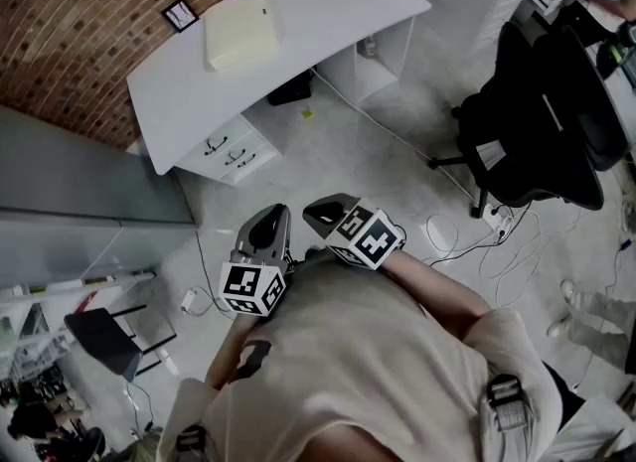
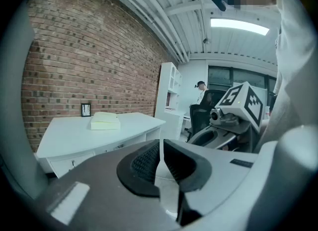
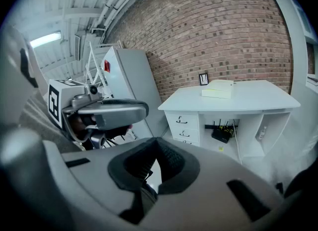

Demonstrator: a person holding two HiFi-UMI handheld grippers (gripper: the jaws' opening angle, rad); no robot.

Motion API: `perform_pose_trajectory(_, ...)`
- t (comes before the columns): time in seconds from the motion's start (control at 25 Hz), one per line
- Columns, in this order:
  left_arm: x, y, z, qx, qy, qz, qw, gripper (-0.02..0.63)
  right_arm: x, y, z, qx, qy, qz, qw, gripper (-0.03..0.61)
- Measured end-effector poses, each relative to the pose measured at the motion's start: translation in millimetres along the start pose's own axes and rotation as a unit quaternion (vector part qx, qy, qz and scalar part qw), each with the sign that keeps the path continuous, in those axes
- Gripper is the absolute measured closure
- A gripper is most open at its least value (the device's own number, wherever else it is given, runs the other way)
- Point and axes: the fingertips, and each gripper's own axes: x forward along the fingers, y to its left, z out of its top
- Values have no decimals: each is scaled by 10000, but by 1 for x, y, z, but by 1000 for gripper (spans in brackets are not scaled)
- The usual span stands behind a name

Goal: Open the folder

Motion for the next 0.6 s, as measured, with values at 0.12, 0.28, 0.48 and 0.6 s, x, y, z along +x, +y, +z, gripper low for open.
perform_pose_trajectory(0.12,31,20,25,-61,-363,-359,9987,591,-8,-40,15,138,-350,-441,9983,574)
perform_pose_trajectory(0.28,27,70,45,-631,-697,-361,9949,591,-3,-52,17,297,-414,-589,9970,574)
perform_pose_trajectory(0.48,-17,124,35,-1018,-748,596,9902,591,16,-37,10,350,-20,-132,9993,574)
perform_pose_trajectory(0.6,-36,140,30,-992,-920,782,9877,591,29,-27,14,253,113,75,9996,573)
